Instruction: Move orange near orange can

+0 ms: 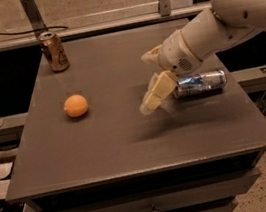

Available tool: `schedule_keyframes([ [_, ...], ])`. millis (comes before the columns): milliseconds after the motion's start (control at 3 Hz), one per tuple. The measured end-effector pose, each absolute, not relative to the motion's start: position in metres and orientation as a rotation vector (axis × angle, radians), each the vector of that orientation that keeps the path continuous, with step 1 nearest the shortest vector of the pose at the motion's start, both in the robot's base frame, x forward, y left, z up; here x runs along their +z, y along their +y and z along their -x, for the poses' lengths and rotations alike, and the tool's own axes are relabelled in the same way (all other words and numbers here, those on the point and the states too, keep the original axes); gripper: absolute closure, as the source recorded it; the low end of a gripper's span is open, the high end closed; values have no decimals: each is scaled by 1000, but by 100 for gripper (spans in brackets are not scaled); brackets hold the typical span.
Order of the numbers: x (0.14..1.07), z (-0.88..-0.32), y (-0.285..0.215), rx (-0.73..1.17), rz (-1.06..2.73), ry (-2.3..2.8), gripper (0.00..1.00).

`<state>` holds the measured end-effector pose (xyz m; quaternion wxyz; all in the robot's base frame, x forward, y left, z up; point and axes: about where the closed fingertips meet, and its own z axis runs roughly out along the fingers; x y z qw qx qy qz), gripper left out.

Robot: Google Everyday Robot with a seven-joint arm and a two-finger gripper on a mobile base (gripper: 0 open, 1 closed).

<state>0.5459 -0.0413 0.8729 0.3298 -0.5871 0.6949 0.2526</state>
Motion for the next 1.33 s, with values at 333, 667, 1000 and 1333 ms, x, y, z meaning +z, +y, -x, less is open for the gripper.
schedule_keyframes([
  [333, 865, -546, -10, 754, 1564, 1757, 0],
  [667, 865, -540, 18, 832, 1571, 1686, 0],
  [1000, 866, -535, 50, 883, 1590, 1589, 0],
  [1333, 865, -532, 83, 893, 1624, 1496, 0],
])
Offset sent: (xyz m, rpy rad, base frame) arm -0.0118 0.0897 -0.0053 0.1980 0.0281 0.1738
